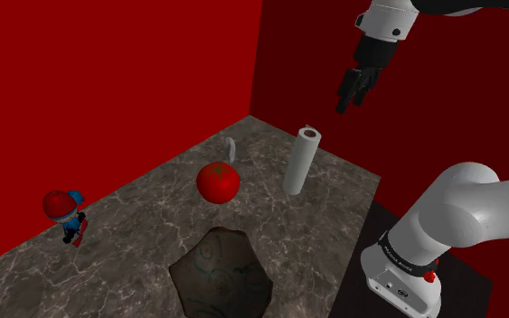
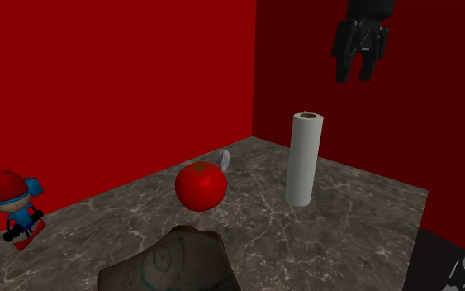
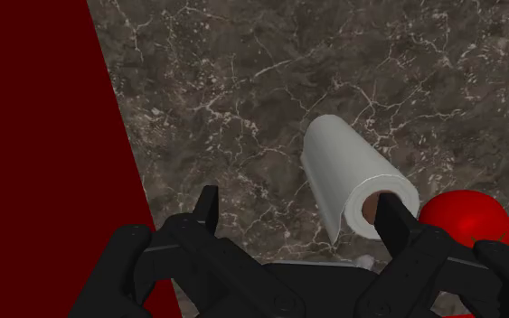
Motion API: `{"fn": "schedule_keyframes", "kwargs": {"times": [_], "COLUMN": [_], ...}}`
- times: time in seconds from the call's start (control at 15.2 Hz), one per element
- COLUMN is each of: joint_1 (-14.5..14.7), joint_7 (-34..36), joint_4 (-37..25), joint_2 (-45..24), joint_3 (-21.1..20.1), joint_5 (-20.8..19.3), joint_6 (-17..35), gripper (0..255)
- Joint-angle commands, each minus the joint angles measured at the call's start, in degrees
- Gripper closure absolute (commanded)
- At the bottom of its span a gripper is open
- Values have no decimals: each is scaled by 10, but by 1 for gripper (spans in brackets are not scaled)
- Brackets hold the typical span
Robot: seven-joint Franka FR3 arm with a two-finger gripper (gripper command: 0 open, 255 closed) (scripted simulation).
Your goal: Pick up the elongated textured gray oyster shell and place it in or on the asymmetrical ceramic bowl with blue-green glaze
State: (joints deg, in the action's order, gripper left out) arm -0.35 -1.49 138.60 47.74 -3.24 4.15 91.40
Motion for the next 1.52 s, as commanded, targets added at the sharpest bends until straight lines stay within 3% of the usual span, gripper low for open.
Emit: {"fn": "schedule_keyframes", "kwargs": {"times": [0.0,0.73,1.45], "joint_1": [0,-8,-19], "joint_7": [0,133,260], "joint_4": [0,7,-84], "joint_2": [0,-181,-419], "joint_3": [0,-72,-121], "joint_5": [0,71,84], "joint_6": [0,202,369], "gripper": [0,0,0]}}
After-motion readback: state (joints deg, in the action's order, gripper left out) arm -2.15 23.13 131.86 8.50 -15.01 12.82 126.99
